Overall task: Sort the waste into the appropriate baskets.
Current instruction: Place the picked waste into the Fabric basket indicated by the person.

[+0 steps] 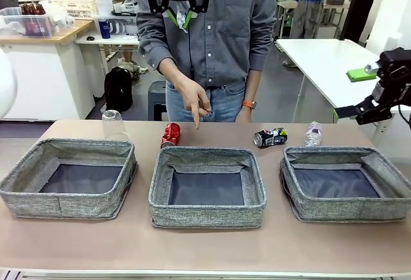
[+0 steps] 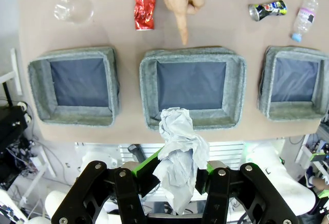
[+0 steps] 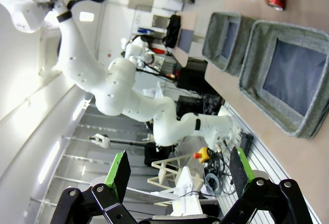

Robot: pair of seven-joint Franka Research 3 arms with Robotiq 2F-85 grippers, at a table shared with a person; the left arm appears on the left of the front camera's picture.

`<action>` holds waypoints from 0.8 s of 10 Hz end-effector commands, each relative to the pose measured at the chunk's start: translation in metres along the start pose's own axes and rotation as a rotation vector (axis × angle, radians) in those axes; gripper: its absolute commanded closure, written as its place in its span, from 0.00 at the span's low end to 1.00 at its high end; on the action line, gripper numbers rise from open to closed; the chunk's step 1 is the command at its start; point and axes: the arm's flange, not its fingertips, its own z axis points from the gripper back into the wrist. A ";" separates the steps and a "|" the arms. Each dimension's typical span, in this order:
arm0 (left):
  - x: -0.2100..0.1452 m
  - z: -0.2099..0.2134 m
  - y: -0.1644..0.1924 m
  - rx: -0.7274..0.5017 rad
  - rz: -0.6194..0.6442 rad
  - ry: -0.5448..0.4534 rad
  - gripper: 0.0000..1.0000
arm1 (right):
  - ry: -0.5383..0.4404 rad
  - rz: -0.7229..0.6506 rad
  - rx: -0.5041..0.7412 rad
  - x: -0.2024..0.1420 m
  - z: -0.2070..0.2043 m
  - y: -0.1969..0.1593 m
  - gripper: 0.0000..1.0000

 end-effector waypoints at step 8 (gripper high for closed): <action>-0.050 -0.144 -0.016 0.025 0.175 -0.084 0.89 | -0.009 0.030 0.020 0.003 -0.001 0.001 0.00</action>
